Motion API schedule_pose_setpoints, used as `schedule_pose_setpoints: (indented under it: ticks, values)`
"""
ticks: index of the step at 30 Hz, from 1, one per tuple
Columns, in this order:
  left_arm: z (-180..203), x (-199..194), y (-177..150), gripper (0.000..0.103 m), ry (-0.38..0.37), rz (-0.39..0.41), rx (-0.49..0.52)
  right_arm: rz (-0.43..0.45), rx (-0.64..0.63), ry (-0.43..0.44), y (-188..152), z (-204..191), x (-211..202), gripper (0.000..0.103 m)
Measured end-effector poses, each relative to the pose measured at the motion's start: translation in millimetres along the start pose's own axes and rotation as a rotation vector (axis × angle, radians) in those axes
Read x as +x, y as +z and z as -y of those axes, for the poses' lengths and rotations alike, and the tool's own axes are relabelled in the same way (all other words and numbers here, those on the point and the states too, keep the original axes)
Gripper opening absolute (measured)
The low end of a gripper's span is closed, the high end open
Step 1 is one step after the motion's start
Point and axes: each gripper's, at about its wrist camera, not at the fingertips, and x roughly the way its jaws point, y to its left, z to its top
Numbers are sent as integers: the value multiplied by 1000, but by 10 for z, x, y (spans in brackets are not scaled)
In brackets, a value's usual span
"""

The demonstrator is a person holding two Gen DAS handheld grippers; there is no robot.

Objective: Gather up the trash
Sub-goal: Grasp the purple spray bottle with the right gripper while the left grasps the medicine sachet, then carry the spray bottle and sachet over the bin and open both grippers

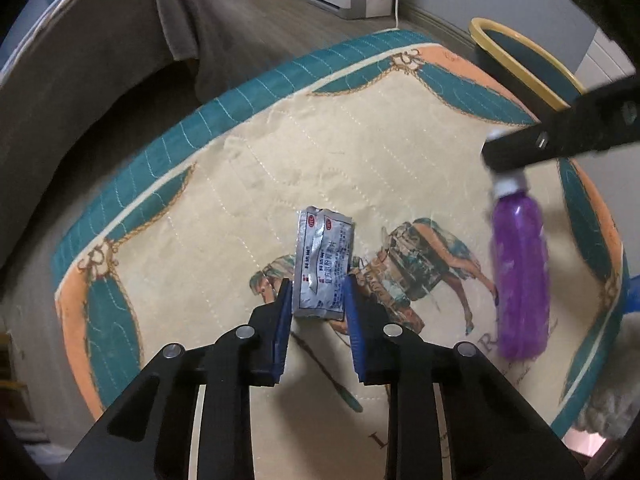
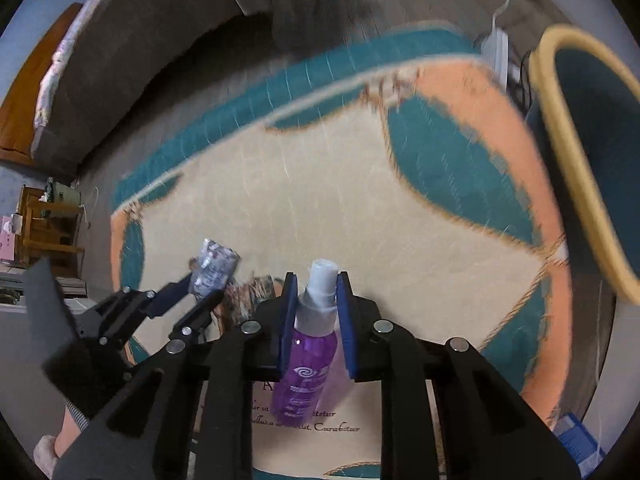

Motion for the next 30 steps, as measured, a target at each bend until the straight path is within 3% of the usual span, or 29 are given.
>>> schedule_pose_setpoints:
  ticks: [9, 15, 24, 30]
  values:
    - [137, -318, 194, 26, 39, 98, -13, 201, -143, -75, 46, 159, -657, 18]
    - [290, -451, 435, 26, 18, 163, -27, 319, -232, -175, 187, 253, -888, 15]
    - [694, -573, 881, 26, -52, 232, -31, 434, -127, -134, 395, 794, -1430, 15]
    - [1288, -553, 1205, 26, -125, 251, 12, 498, -9, -171, 486, 1433, -1776, 15]
